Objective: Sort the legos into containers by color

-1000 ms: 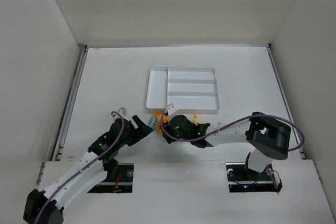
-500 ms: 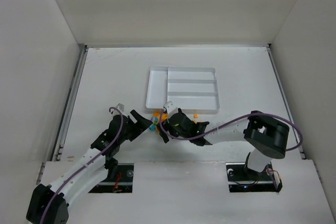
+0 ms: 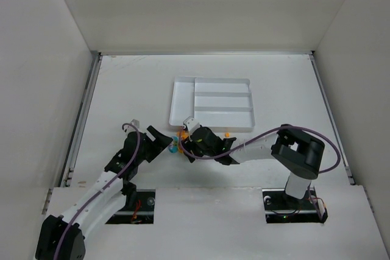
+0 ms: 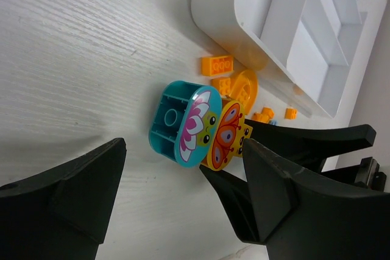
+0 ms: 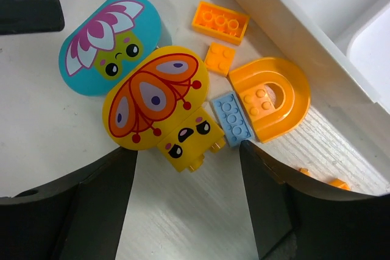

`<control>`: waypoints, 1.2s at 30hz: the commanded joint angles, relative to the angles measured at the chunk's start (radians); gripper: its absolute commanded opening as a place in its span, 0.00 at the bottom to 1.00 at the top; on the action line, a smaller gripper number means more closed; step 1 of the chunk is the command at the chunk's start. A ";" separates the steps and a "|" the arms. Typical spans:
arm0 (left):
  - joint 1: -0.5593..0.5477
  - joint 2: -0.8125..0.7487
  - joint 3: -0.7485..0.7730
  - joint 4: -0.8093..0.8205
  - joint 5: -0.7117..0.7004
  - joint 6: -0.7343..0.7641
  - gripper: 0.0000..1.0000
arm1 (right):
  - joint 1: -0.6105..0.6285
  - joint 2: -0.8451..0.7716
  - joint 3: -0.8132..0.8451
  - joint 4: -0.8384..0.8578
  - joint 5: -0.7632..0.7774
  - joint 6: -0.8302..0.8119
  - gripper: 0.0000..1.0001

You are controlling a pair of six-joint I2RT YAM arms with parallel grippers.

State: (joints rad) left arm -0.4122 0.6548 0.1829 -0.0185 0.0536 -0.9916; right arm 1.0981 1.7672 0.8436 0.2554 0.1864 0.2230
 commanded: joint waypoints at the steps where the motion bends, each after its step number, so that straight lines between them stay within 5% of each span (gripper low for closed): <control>1: 0.023 0.003 -0.002 0.034 0.023 0.027 0.75 | -0.005 0.008 0.028 0.033 -0.009 -0.020 0.73; 8: 0.060 -0.010 -0.002 0.002 0.038 0.041 0.74 | -0.001 -0.057 0.049 -0.037 0.064 -0.103 0.83; 14: 0.077 -0.030 -0.002 -0.014 0.038 0.054 0.74 | -0.001 -0.065 0.090 -0.091 -0.033 -0.155 0.88; 36: 0.135 -0.037 -0.005 -0.014 0.084 0.064 0.73 | -0.047 0.052 0.190 -0.216 -0.277 -0.220 0.84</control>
State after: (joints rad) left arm -0.2901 0.6235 0.1829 -0.0376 0.1162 -0.9440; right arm 1.0283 1.8149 1.0199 0.0254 -0.0673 0.0120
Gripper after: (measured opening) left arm 0.730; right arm 0.837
